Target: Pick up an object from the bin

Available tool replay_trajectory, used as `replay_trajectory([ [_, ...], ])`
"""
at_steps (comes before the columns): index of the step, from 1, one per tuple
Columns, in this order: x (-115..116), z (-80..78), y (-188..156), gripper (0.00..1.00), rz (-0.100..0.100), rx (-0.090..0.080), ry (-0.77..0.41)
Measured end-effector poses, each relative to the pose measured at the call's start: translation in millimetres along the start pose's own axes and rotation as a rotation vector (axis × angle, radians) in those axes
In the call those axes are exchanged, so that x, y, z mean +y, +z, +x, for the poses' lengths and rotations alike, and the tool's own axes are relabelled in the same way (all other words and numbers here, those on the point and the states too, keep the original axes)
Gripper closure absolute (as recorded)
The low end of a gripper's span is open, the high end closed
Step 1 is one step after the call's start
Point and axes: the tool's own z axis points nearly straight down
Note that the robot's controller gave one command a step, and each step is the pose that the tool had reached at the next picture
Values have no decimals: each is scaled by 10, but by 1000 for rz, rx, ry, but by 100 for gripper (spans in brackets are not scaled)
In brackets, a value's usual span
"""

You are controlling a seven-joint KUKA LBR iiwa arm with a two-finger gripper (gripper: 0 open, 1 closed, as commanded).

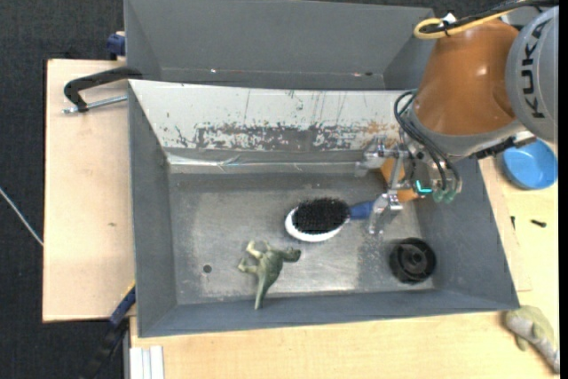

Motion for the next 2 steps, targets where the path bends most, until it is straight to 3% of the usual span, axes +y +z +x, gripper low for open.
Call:
replay_trajectory([
  [1,235,-39,998,0,1,-12,-95],
  [2,230,-66,946,100,2,-21,-95],
])
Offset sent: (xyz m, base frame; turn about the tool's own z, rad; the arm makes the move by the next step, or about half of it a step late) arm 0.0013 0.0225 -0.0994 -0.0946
